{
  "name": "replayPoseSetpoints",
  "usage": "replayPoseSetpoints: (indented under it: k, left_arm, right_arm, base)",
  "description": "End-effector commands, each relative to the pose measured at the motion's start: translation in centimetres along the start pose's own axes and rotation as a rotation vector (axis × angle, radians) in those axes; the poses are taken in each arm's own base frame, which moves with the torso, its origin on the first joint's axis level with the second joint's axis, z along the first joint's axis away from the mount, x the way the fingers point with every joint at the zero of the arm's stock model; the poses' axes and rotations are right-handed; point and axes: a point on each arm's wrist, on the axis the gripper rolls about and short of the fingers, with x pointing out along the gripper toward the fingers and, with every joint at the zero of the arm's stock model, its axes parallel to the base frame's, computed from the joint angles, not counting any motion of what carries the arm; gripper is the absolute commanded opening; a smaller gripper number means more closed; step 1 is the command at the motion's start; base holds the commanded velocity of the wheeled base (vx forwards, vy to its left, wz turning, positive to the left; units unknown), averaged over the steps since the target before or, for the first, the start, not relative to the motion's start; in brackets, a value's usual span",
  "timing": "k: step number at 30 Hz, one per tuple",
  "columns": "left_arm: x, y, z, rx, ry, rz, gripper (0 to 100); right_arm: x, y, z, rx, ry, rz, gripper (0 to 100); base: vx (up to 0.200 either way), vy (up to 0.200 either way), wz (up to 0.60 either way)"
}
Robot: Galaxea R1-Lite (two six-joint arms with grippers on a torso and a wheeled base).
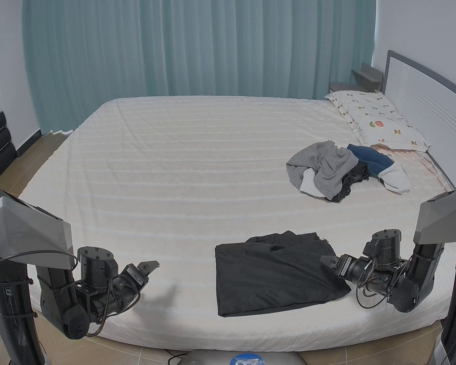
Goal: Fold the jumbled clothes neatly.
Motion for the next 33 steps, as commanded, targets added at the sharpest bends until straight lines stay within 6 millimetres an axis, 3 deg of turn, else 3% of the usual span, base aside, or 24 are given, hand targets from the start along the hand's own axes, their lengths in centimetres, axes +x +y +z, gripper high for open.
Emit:
replayPoseSetpoints:
  k: [1,14,24,33]
  left_arm:
    - [0.0,0.0,0.0,0.0,-0.001,0.001,100]
    - [-0.1,0.1,-0.1,-0.003,0.004,0.005,100]
    - [0.0,0.0,0.0,-0.002,0.001,0.0,100]
    - [0.0,0.0,0.0,0.0,0.001,0.0,100]
  right_arm:
    - [0.3,0.0,-0.1,-0.002,0.004,0.0,100]
    - [0.7,0.1,-0.5,-0.002,0.013,0.015,100]
    - [2.1,-0.7,-2.0,-0.004,0.025,0.016,100]
    - [1.5,-0.2,-1.4,-0.004,-0.003,0.035,100]
  base:
    - [0.0,0.0,0.0]
    - [0.0,0.0,0.0]
    - [0.0,0.0,0.0]
    - [0.0,0.0,0.0]
